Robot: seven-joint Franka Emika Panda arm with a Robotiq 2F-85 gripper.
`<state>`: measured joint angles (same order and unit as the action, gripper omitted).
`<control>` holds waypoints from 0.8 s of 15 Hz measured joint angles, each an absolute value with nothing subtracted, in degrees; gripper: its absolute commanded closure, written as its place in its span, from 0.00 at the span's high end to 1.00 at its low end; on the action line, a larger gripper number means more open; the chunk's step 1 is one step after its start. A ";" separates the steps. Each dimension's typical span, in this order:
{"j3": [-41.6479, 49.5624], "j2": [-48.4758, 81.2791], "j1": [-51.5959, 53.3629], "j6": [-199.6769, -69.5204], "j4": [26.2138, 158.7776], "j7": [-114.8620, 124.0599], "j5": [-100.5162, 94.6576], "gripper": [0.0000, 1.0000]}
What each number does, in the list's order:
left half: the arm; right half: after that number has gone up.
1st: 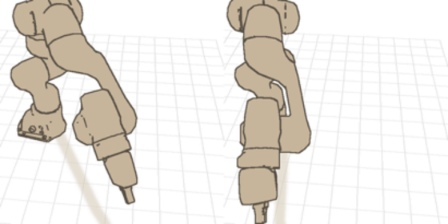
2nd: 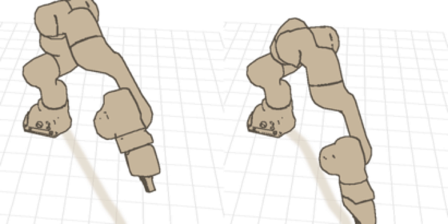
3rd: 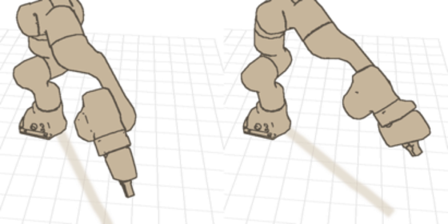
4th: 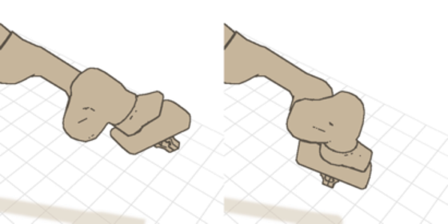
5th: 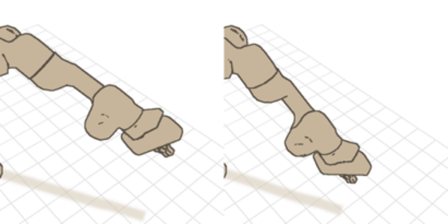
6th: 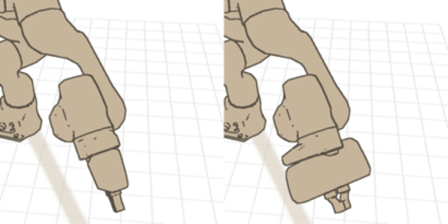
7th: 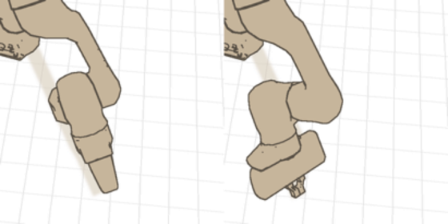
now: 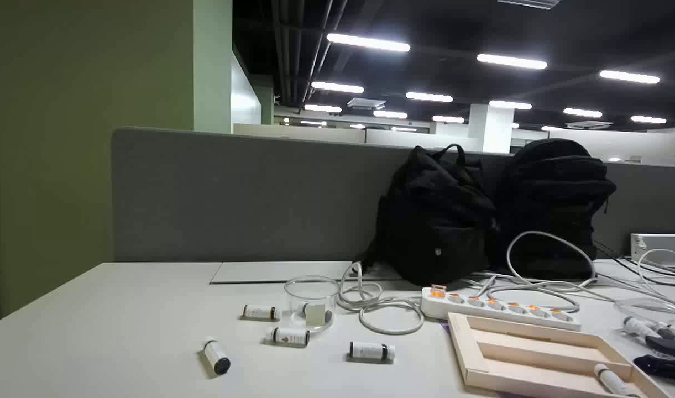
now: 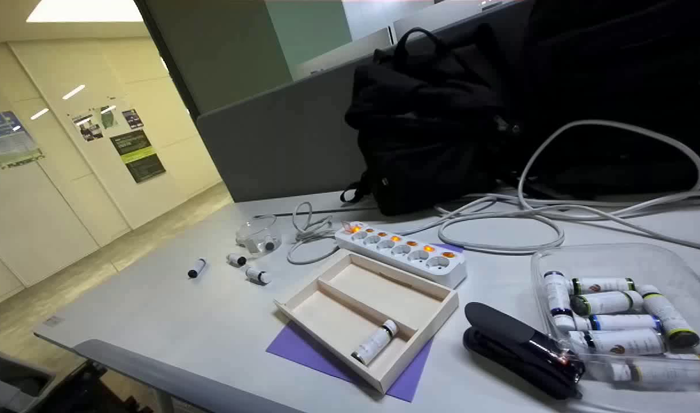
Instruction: Turn on the first switch on the right
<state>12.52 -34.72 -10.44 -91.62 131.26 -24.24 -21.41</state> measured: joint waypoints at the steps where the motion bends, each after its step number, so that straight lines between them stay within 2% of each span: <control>1: 12.52 -34.72 -10.44 -91.69 131.29 -24.24 -21.41 1.00; 10: 12.81 -34.55 -10.10 -91.82 131.33 -24.25 -21.30 1.00; 12: 13.59 -32.61 -9.66 -95.60 131.47 -23.30 -20.94 1.00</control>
